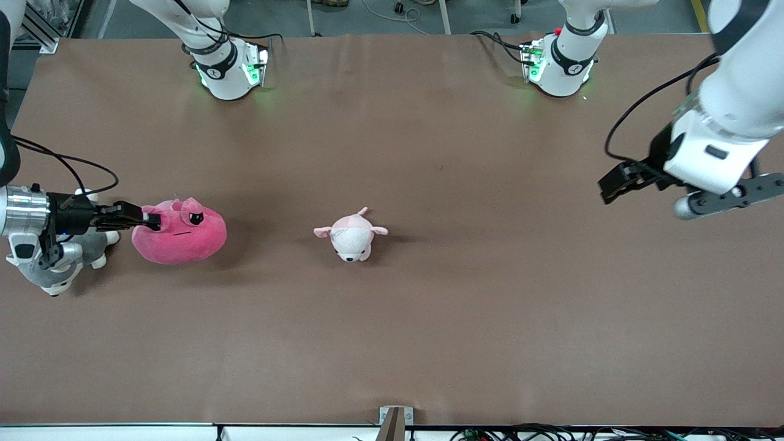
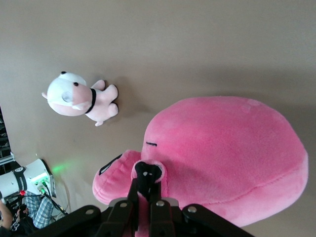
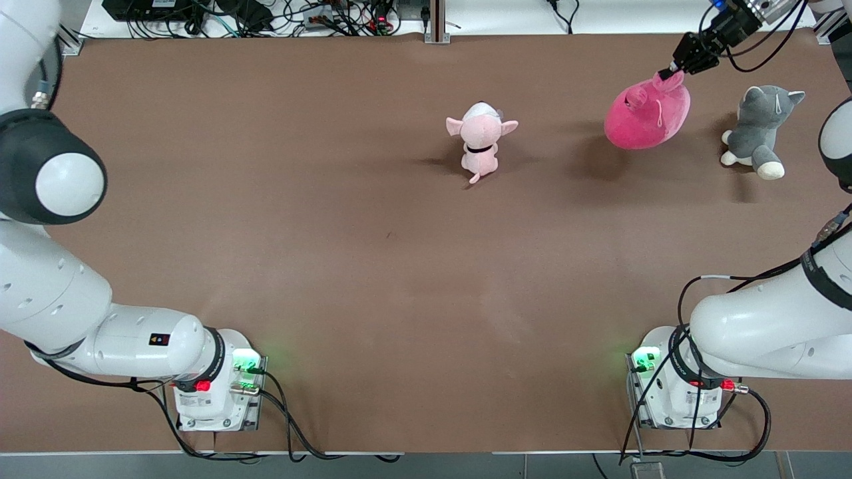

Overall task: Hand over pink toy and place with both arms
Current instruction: 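Open the left gripper and withdraw while the right gripper pulls the toy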

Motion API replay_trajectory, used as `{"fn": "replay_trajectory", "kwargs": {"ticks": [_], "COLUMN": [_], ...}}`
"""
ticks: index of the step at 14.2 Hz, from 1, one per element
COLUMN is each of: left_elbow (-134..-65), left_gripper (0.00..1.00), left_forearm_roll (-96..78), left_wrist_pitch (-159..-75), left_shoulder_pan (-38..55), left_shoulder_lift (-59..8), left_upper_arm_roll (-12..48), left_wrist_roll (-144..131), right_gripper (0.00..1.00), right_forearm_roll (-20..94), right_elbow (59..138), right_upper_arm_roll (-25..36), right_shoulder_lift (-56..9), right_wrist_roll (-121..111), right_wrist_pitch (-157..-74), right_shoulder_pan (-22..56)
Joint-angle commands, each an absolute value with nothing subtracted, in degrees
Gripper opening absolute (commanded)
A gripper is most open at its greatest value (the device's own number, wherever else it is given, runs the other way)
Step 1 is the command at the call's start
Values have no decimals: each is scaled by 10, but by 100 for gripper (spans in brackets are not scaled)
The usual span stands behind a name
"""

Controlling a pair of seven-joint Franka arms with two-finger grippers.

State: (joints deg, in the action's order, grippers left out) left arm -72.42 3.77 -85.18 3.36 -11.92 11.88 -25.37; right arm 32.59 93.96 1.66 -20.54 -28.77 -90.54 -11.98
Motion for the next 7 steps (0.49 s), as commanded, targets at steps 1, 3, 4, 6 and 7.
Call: {"fn": "replay_trajectory", "kwargs": {"ticks": [1, 3, 4, 6, 7], "left_elbow": [-760, -820, -846, -891, -909], "left_gripper": [100, 100, 100, 100, 100], "left_forearm_roll": [36, 31, 17, -4, -5], "left_wrist_pitch": [-834, -845, -847, -848, -849], "left_shoulder_pan": [2, 3, 3, 5, 11], "left_shoulder_lift": [-78, -30, -7, 33, 55], "left_upper_arm_roll": [123, 100, 91, 74, 67], "left_wrist_roll": [-161, -125, -109, -85, -82], "right_gripper": [1, 1, 1, 1, 1], "right_forearm_roll": [331, 330, 332, 335, 334], "right_elbow": [929, 929, 928, 928, 928], "right_upper_arm_roll": [6, 6, 6, 5, 5], "right_shoulder_lift": [-220, -228, -237, -251, -252], "right_wrist_roll": [-301, -301, -301, -308, -316], "right_wrist_pitch": [-890, -876, -862, -859, -859], "right_shoulder_pan": [-141, -142, -144, -156, -156]}}
